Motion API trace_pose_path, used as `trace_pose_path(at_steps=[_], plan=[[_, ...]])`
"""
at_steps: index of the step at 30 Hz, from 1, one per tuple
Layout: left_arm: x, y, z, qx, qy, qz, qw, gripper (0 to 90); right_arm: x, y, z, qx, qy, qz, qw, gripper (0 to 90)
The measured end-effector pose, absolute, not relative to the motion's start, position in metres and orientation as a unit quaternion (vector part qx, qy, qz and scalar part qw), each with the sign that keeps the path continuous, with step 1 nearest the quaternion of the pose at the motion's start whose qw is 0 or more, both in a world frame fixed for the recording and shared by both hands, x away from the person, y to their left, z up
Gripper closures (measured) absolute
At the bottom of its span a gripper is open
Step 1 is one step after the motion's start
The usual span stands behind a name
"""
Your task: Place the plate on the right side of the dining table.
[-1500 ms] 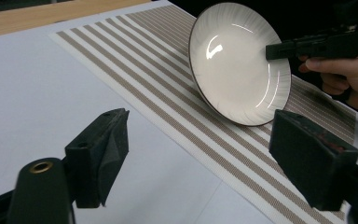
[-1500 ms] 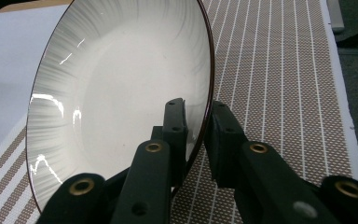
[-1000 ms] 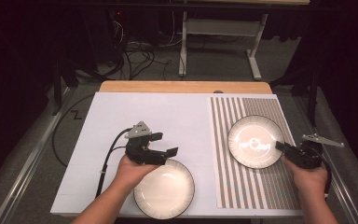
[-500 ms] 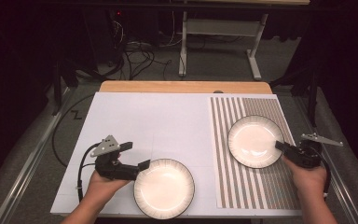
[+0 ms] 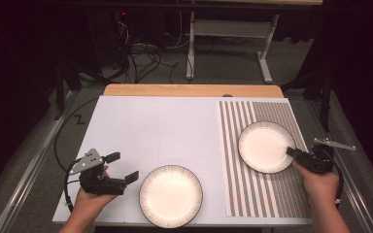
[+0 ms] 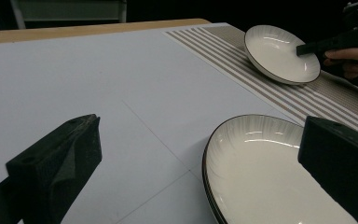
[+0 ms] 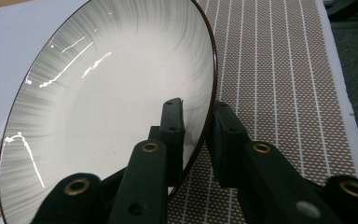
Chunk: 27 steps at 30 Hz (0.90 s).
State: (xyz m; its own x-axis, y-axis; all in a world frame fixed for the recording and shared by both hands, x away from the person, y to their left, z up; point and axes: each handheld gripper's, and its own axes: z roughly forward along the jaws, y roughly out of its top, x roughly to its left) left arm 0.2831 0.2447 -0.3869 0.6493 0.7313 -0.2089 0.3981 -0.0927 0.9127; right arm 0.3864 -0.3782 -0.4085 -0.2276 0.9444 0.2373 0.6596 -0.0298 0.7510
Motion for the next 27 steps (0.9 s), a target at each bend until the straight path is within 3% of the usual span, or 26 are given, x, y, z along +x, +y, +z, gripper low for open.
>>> trace_pose_path(at_steps=[10,19,27], plan=[[0.287,0.246,-0.39,0.724,0.394,0.153,0.546,0.2,0.391,-0.383,-0.418,0.622,0.658,0.384,0.181,76.8],[0.293,0.252,-0.395,0.721,0.406,0.163,0.537,0.3,0.375,-0.368,-0.403,0.576,0.672,0.398,0.241,52.6],[0.295,0.258,-0.398,0.715,0.414,0.177,0.534,0.3,0.346,-0.327,-0.387,0.492,0.692,0.463,0.254,30.1]])
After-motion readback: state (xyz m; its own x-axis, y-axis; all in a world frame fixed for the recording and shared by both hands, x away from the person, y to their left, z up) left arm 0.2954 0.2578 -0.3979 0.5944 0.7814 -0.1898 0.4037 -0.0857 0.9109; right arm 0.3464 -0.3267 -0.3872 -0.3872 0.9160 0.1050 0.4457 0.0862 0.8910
